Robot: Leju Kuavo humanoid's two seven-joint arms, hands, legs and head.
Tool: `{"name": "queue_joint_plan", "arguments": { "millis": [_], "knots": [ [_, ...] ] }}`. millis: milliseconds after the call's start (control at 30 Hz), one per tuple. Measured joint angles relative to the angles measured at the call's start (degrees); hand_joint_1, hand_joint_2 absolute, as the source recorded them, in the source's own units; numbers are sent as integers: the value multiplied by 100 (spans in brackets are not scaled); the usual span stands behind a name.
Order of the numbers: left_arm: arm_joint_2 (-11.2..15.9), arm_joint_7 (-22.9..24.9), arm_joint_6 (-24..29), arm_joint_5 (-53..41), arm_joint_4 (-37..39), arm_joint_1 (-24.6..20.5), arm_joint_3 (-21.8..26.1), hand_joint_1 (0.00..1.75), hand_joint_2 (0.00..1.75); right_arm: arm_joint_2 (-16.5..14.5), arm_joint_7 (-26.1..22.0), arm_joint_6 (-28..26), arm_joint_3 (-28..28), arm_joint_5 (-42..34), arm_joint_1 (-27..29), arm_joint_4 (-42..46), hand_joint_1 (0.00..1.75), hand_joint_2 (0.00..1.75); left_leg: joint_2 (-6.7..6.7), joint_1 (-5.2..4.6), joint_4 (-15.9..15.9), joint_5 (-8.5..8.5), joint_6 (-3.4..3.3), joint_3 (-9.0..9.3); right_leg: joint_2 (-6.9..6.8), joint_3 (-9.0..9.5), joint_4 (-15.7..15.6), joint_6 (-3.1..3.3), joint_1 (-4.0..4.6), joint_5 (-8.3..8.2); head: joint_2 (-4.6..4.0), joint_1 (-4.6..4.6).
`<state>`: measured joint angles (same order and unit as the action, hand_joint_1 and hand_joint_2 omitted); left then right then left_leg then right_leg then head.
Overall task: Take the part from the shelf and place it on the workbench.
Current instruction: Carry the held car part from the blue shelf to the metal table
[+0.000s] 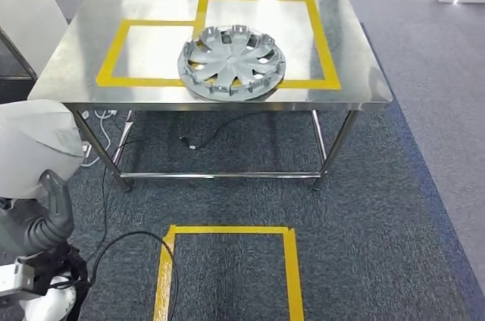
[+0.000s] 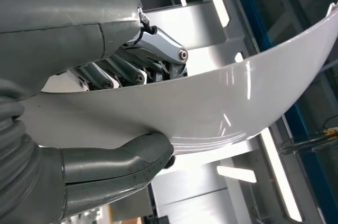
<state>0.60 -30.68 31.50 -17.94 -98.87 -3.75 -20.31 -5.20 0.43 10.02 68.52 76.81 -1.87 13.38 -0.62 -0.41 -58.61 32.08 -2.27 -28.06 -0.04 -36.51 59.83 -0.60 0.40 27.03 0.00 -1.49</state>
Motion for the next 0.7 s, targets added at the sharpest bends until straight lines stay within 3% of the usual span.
{"name": "queue_joint_plan", "arguments": {
  "millis": [67,133,167,267,300,333,400,433,500,600,667,700],
  "knots": [
    [1,0,0,-2,-2,13,1,175,175,-3,1,-1,0,-1,19,0,0,0,1,-1,-42,9,76,52,7,131,-121,60,-1,-1,1,-7],
    [4,-1,0,-7,-7,10,2,175,175,-9,-4,-5,0,-3,12,1,0,0,7,2,-290,54,143,10,5,314,-209,103,-42,14,1,10],
    [5,-1,0,-5,-9,3,2,175,175,-12,-7,-5,0,-4,-2,2,0,0,9,11,-541,149,178,-108,3,388,-246,117,-61,36,1,24],
    [8,-1,0,0,-12,10,3,175,175,-13,-9,-2,0,-3,-11,2,0,0,13,78,-1440,536,279,-699,5,524,-269,122,-81,144,0,44],
    [8,-1,0,1,-12,17,3,175,175,-14,-9,-1,0,-3,-4,2,0,0,14,100,-1534,514,307,-834,6,575,-267,108,-90,189,0,44],
    [8,-1,0,2,-12,21,3,175,175,-15,-9,-1,0,-3,2,2,0,0,16,119,-1426,346,332,-876,8,636,-266,90,-104,236,0,43],
    [9,-1,0,2,-11,25,3,175,175,-16,-11,-2,0,-4,4,2,0,0,26,153,-815,-221,378,-765,14,769,-269,27,-139,344,0,41],
    [13,2,-2,3,-10,29,3,175,175,-15,-11,-3,0,-5,-1,2,0,0,35,149,-518,-371,387,-709,18,829,-265,-16,-149,393,-1,51],
    [19,8,-6,5,-7,41,2,175,175,-15,-11,-3,0,-8,-10,2,0,0,53,118,-231,-426,310,-659,9,877,-255,-114,-146,477,-1,73],
    [19,16,-9,8,-9,52,5,175,175,-19,-9,-1,0,-8,-10,2,0,0,50,109,-136,-404,115,-595,-11,916,-191,-216,-140,522,1,44],
    [12,16,-10,4,-15,41,9,175,175,-20,-11,-1,0,-8,-28,2,0,0,46,119,-95,-387,39,-509,-8,724,153,-252,-148,670,1,13],
    [9,15,-10,4,-18,38,10,175,175,-20,-13,-1,0,-9,-38,2,0,0,48,114,-80,-366,13,-482,-5,509,493,-264,-149,807,1,-8]
  ]
}}
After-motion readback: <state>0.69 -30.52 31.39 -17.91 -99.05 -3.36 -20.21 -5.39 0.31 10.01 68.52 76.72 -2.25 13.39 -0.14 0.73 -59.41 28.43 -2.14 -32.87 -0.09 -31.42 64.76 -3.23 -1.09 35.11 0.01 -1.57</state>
